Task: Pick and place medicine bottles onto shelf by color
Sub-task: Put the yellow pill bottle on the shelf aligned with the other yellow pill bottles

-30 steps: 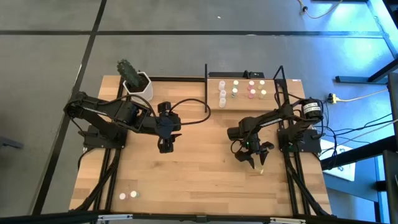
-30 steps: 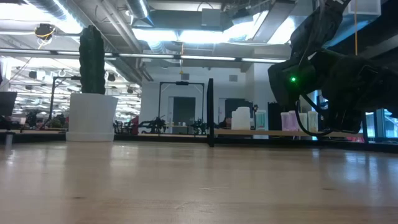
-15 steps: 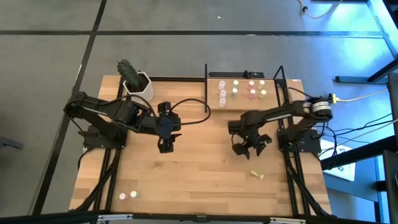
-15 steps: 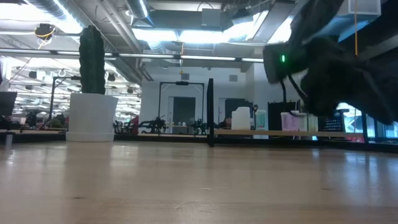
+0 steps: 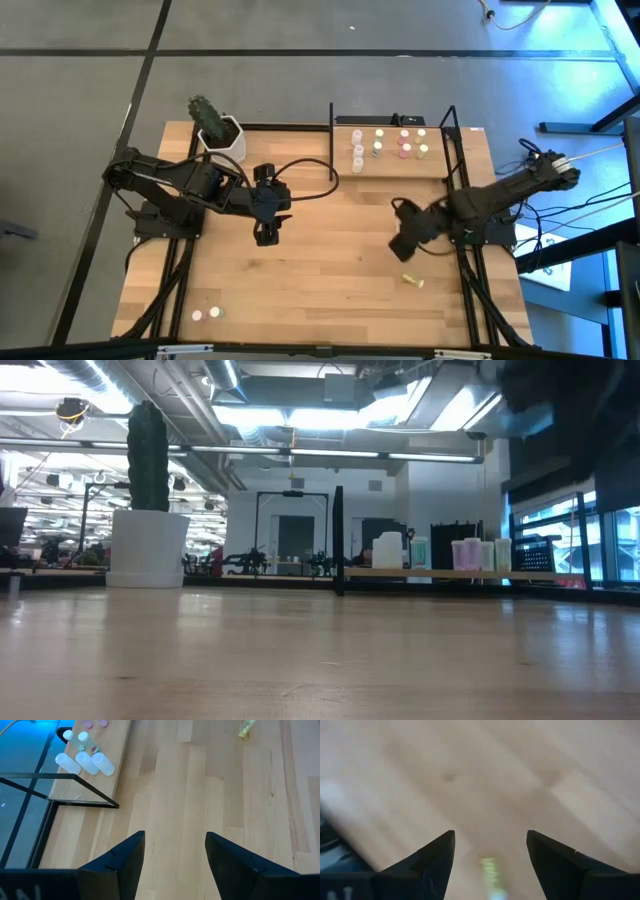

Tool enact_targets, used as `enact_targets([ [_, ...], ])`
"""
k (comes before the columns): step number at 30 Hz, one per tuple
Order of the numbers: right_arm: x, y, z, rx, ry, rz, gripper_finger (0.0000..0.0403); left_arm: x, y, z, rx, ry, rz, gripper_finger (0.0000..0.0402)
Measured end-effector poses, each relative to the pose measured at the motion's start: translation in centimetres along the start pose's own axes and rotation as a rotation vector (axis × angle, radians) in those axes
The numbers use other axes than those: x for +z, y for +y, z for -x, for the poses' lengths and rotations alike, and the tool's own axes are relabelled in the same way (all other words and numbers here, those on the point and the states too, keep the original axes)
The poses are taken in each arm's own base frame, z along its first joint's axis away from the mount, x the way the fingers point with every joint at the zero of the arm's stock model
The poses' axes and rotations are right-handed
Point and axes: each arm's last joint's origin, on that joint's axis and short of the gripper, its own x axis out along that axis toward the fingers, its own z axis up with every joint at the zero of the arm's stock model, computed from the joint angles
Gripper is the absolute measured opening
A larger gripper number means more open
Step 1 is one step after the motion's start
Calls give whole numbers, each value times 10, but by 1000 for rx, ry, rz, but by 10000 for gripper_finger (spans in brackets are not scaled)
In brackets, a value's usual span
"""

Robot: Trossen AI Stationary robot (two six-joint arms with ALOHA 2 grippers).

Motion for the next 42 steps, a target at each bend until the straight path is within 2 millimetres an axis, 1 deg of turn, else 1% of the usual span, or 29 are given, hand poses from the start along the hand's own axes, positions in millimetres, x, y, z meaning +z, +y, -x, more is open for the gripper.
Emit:
enact_targets([
  [5,-28,21,10,190,-28,178,249,0,0,0,0,0,0,202],
  [9,-46,25,10,202,35,250,249,0,0,0,0,0,0,202],
  [14,-74,29,2,150,117,352,249,0,0,0,0,0,0,202],
  [18,-99,28,-10,42,129,446,249,0,0,0,0,0,0,202],
  [21,-112,25,-20,-62,135,426,248,0,0,0,0,0,0,202],
  [29,-134,30,-47,-171,114,467,248,0,0,0,0,0,0,202],
  [33,-139,31,-64,-238,119,530,248,0,0,0,0,0,0,202],
  [37,-144,32,-83,-299,122,542,248,0,0,0,0,0,0,202],
  [42,-147,31,-98,-358,125,552,248,0,0,0,0,0,0,202],
])
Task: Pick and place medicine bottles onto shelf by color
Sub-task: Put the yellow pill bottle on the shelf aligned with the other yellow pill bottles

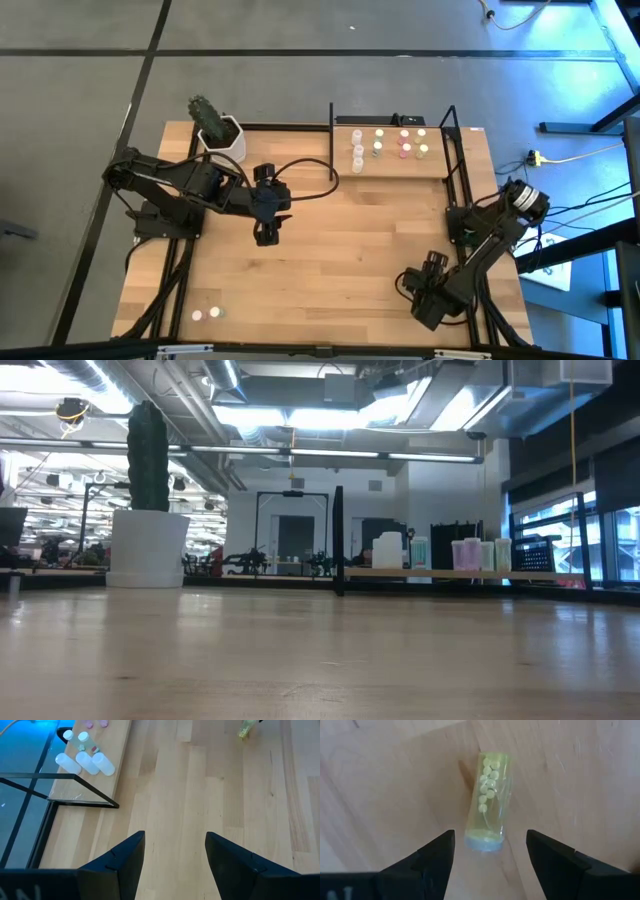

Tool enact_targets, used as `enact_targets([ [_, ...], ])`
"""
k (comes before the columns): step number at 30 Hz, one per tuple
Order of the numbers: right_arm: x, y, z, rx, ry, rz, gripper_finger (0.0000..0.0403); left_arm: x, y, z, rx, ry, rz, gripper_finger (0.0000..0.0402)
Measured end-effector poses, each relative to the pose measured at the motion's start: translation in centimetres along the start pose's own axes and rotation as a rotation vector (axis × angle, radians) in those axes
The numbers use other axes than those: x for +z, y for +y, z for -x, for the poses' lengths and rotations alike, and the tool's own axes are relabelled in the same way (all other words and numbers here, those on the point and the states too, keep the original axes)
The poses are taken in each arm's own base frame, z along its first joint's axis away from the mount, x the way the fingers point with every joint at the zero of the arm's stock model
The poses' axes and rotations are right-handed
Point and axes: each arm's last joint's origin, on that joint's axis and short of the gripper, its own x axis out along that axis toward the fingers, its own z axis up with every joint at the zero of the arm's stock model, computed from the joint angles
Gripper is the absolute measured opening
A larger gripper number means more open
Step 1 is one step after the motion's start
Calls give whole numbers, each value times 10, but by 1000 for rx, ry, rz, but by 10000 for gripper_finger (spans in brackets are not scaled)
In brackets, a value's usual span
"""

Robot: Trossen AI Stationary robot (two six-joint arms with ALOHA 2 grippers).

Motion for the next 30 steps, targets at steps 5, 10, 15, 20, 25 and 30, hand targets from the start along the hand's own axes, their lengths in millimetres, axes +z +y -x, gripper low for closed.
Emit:
enact_targets([
  [5,0,4,-7,-15,5,0,248,0,0,0,0,0,0,202],
  [10,0,7,-14,-28,9,3,248,0,0,0,0,0,0,202],
  [15,1,10,-18,-33,8,3,248,0,0,0,0,0,0,202],
  [20,1,11,-18,-25,7,1,226,0,0,0,0,0,0,202],
  [25,1,12,-19,-12,8,-29,168,0,0,0,0,0,0,202],
  [30,4,11,-19,-5,34,-122,111,0,0,0,0,0,0,202],
])
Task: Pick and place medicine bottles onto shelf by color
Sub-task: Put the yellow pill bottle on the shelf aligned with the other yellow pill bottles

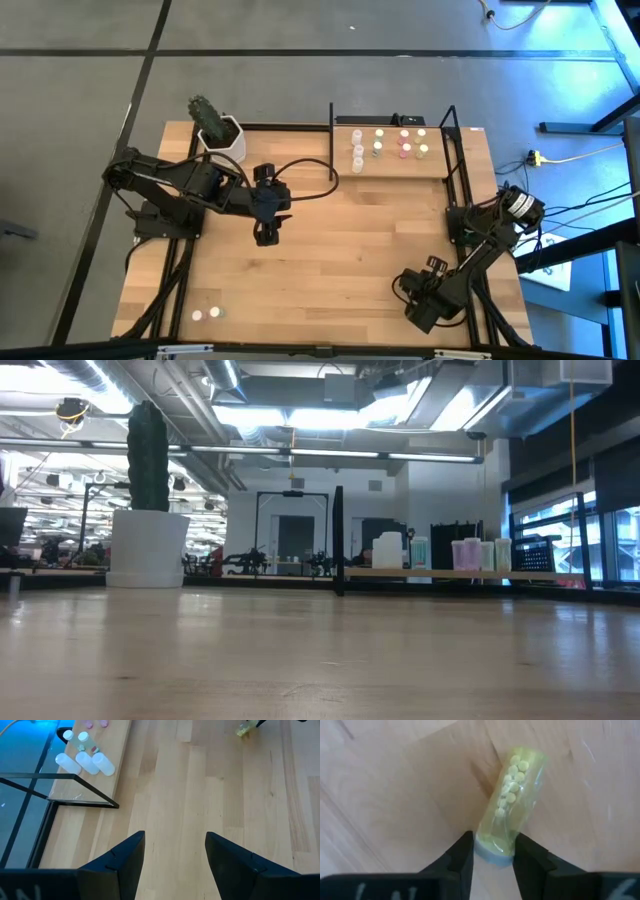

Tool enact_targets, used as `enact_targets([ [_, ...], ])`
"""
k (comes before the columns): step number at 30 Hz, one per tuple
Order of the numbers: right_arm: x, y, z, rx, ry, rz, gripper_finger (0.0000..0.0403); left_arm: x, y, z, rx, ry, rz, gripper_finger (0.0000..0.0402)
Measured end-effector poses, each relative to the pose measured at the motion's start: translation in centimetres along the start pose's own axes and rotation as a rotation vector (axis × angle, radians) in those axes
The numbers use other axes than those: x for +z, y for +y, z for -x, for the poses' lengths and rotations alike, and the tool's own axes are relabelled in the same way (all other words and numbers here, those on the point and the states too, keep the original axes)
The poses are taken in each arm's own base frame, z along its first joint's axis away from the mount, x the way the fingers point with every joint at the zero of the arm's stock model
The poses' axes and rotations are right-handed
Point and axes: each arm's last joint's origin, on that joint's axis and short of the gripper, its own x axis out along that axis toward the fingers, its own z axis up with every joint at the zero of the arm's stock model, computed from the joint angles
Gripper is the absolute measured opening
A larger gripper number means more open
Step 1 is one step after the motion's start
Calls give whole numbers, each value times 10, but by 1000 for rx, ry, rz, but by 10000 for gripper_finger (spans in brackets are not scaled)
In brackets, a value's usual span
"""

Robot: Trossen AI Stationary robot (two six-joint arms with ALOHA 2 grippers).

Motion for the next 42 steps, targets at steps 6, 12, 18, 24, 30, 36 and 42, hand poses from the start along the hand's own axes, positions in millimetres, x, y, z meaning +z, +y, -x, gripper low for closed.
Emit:
enact_targets([
  [6,9,-1,0,15,60,-116,111,0,0,0,0,0,0,202],
  [12,21,1,6,71,102,-161,121,0,0,0,0,0,0,202],
  [18,37,-7,24,165,135,-219,114,0,0,0,0,0,0,202],
  [24,57,-20,35,265,321,-295,116,0,0,0,0,0,0,202],
  [30,83,-33,37,444,619,-243,116,0,0,0,0,0,0,202],
  [36,110,-50,35,593,722,-223,116,0,0,0,0,0,0,202],
  [42,134,-72,30,671,798,-336,117,0,0,0,0,0,0,202],
])
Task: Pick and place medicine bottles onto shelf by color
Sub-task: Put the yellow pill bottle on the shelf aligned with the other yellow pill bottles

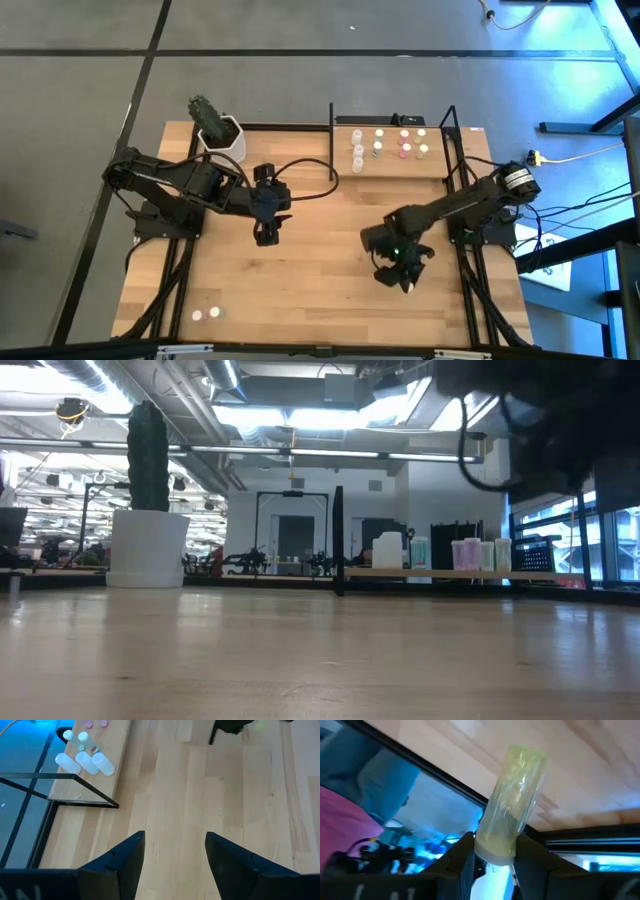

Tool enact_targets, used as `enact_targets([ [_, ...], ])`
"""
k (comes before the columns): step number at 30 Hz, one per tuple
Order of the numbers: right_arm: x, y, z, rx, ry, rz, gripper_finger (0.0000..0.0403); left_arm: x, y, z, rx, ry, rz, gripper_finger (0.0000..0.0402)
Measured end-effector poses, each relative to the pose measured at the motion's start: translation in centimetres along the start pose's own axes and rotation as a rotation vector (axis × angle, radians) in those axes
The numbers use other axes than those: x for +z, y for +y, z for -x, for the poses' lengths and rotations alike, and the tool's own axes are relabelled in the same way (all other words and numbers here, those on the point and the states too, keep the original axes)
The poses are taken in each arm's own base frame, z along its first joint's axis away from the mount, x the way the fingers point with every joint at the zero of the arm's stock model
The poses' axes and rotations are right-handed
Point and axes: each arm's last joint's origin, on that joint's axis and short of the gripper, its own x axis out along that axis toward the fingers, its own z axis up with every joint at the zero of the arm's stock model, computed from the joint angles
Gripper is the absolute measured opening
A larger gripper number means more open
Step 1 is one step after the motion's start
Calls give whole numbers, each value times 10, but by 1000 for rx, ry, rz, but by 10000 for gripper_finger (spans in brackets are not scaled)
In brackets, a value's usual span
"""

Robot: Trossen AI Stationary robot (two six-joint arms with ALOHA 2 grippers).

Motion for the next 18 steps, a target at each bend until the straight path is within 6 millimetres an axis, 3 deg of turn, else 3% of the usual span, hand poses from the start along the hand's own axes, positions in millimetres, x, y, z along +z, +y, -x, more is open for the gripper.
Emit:
enact_targets([
  [6,13,-15,7,37,42,-85,117,0,0,0,0,0,0,202],
  [18,22,-52,-16,18,127,-168,117,0,0,0,0,0,0,202],
])
